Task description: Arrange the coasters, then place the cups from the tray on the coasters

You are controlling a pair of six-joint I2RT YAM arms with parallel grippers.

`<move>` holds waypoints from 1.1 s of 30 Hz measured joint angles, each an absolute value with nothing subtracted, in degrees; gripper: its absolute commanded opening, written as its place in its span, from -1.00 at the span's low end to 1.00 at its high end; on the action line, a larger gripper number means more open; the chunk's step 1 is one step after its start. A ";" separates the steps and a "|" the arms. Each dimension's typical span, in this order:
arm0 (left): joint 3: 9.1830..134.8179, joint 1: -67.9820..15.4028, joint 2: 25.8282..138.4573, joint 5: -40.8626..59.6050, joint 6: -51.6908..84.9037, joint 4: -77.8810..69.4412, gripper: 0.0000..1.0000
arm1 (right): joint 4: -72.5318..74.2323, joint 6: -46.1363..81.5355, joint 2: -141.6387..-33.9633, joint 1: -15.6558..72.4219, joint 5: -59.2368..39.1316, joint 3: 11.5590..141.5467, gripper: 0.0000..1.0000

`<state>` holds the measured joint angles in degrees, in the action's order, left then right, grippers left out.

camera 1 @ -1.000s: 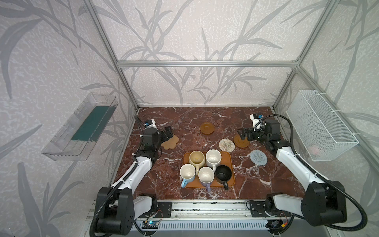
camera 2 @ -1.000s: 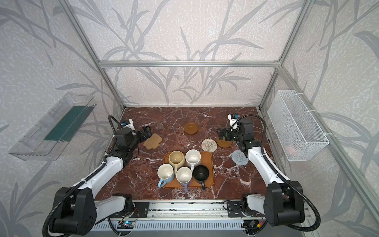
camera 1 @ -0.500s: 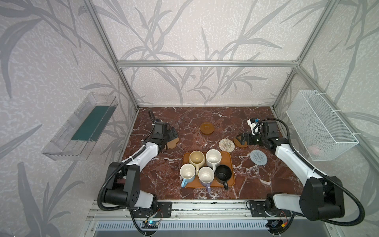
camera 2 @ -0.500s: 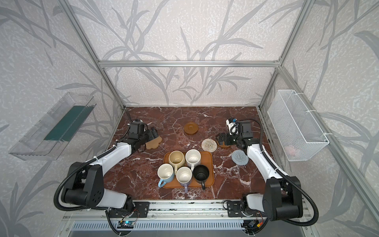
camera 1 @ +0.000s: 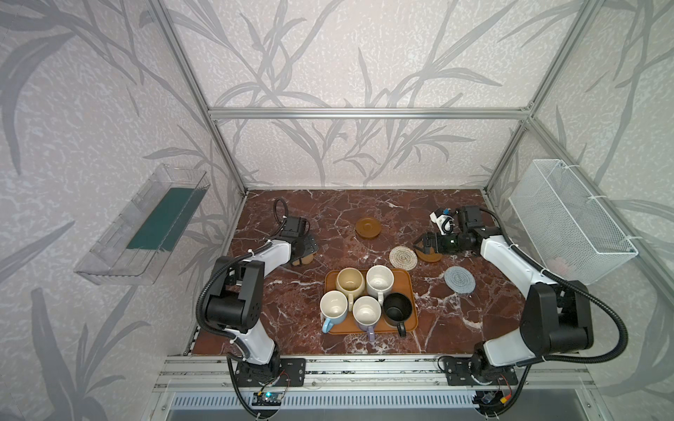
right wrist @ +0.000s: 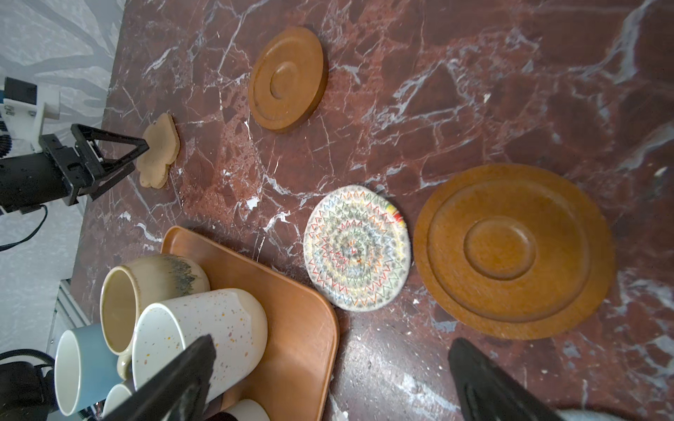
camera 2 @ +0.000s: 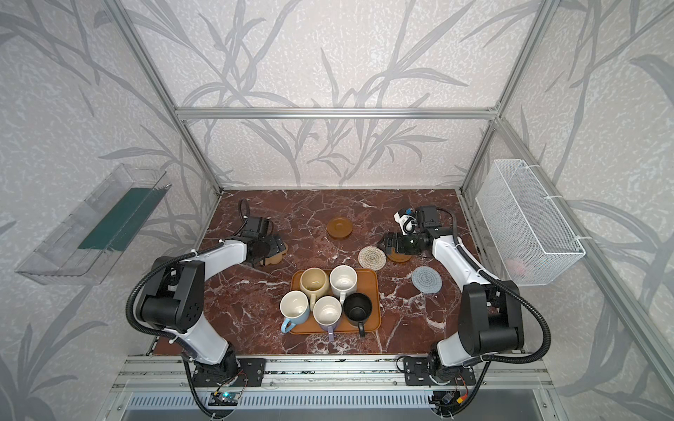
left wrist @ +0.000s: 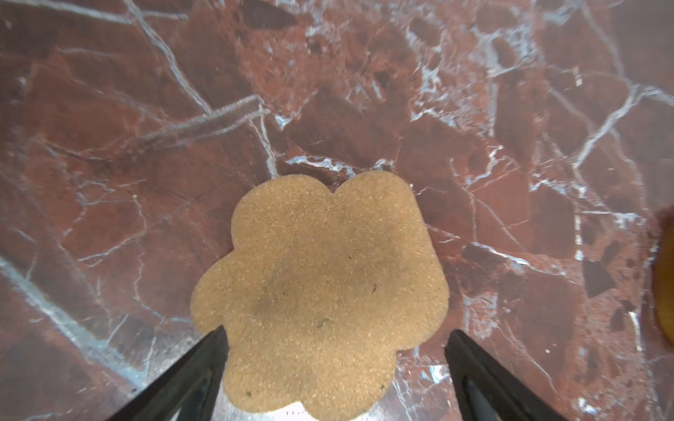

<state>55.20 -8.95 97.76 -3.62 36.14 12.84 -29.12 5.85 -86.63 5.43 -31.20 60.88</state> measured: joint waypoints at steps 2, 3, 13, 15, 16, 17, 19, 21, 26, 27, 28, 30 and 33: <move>55.27 -8.95 98.39 -3.86 36.21 12.95 0.91 | -29.67 5.85 -86.41 5.52 -31.38 60.88 0.98; 55.42 -8.95 98.78 -3.97 36.23 12.99 0.91 | -29.76 5.85 -86.30 5.56 -31.31 60.88 0.98; 61.60 -8.95 104.33 -4.69 35.46 14.66 0.81 | -26.63 5.48 -82.00 5.63 -29.32 58.50 0.98; 62.13 -8.97 104.81 -4.62 35.09 14.94 0.80 | -24.36 5.48 -80.36 5.63 -28.84 56.97 0.98; 62.24 -8.99 104.90 -4.62 34.87 15.09 0.80 | -22.87 5.50 -79.15 5.63 -28.69 55.75 0.98; 62.35 -9.04 104.97 -4.60 34.48 15.29 0.81 | -21.19 5.56 -77.76 5.63 -28.62 54.33 0.98; 62.85 -9.21 105.30 -4.56 33.93 15.84 0.80 | -18.09 6.00 -75.22 5.63 -28.49 51.79 0.98; 63.57 -9.54 105.86 -4.29 33.36 15.84 0.78 | -15.46 6.92 -73.17 5.63 -28.05 49.91 0.98; 65.67 -11.62 107.11 -2.81 32.93 15.97 0.77 | -12.88 7.49 -72.64 5.63 -28.01 49.69 0.98; 65.95 -12.03 107.26 -2.66 32.95 16.10 0.76 | -12.91 7.49 -72.86 5.63 -28.05 49.89 0.98; 66.19 -12.34 107.37 -2.63 32.95 16.34 0.75 | -12.99 7.44 -73.25 5.63 -28.12 50.24 0.98; 66.52 -12.49 107.50 -2.79 32.95 17.02 0.73 | -13.26 7.29 -73.97 5.63 -28.27 50.92 0.98; 66.96 -12.45 107.57 -3.33 32.95 18.20 0.72 | -13.28 7.20 -74.17 5.61 -28.40 51.16 0.98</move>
<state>66.96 -12.45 107.57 -3.33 32.95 18.20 -13.28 7.20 -74.17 5.61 -28.40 51.16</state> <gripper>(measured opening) 0.864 0.991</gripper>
